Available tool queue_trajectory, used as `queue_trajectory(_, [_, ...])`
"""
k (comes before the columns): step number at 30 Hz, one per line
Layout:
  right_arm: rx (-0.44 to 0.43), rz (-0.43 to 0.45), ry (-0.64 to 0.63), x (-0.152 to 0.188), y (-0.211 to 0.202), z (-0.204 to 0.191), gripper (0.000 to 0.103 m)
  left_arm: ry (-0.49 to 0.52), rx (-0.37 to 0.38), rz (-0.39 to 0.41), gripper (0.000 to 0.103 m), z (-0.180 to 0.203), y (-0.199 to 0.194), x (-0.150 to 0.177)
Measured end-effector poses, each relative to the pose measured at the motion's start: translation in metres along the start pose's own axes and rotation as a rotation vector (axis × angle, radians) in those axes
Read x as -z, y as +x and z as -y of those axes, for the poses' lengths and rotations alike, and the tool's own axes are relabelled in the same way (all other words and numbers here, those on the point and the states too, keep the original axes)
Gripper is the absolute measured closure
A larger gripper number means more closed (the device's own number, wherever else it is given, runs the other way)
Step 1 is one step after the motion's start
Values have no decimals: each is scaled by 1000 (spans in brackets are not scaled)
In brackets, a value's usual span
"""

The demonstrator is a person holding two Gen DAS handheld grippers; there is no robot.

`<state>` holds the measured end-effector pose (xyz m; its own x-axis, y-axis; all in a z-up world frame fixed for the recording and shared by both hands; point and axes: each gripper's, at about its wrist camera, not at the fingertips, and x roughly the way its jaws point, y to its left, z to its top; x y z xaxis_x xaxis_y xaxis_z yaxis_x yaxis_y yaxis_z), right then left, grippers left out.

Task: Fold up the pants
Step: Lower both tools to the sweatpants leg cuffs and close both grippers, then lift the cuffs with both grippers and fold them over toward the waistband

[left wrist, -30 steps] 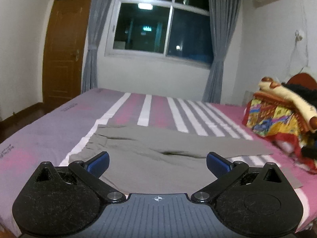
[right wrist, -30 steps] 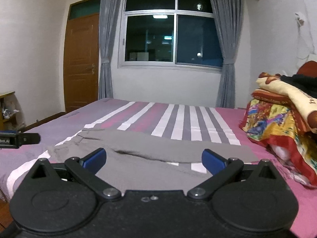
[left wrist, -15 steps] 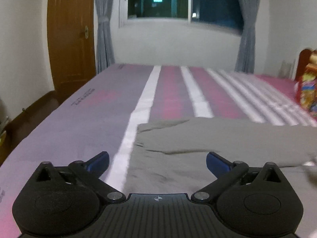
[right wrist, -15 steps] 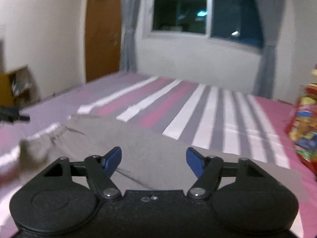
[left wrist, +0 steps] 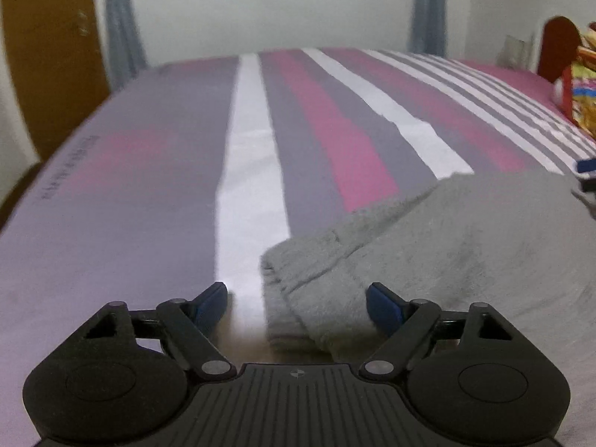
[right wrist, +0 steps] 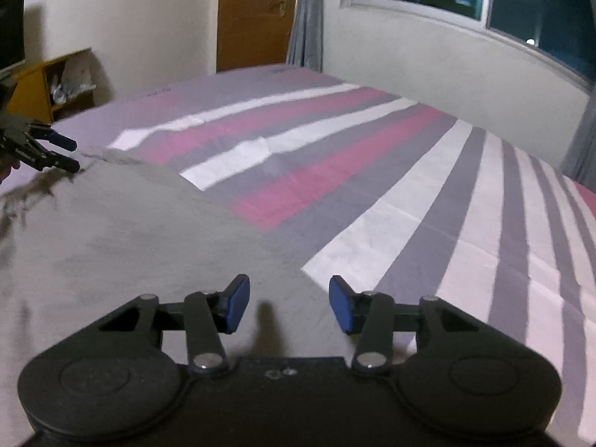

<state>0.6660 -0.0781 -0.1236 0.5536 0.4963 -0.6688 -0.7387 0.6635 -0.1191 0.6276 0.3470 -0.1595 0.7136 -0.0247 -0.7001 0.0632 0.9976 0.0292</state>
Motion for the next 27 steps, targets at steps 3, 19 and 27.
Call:
queue_trajectory(3, [-51, -71, -28, 0, 25, 12, 59, -25, 53, 14, 20, -9, 16, -1])
queue_trajectory(19, [3, 47, -125, -6, -63, -21, 96, -73, 144, 177, 85, -4, -48, -12])
queue_trajectory(27, [95, 147, -234, 35, -198, -109, 96, -137, 204, 333, 85, 2, -179, 49])
